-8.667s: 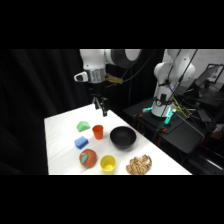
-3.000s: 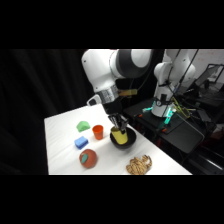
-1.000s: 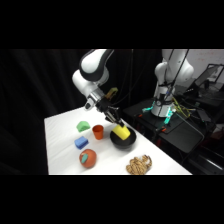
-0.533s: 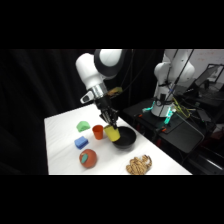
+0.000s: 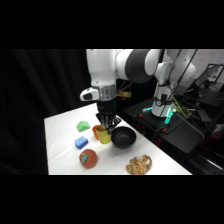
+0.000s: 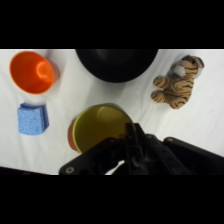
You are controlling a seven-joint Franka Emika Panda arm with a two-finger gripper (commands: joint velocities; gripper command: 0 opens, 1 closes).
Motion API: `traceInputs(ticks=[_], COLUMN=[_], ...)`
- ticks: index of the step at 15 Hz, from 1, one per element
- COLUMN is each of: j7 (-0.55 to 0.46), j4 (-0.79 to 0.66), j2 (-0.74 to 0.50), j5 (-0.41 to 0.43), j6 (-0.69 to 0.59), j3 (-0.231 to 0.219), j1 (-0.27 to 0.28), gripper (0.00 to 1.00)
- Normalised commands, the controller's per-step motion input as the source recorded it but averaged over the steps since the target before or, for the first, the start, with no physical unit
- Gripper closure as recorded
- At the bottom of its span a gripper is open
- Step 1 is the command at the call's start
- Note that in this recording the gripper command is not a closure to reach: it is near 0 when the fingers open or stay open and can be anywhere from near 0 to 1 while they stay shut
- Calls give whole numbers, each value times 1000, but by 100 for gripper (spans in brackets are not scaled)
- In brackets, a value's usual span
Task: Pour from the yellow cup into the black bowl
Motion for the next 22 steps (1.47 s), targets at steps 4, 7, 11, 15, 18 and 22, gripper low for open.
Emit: traceInputs(ticks=[4, 7, 11, 15, 18, 22], j7=[541, 310, 176, 124, 157, 160], j4=[248, 375, 396, 394, 344, 289], j2=[234, 336, 338, 346, 339, 239], j5=[-487, -236, -126, -135, -184, -129], j6=[64, -19, -42, -44, -45, -77], j3=[12, 35, 20, -49, -105, -95], j1=[149, 136, 113, 81, 128, 136], gripper=[18, 18, 18, 18, 18, 18])
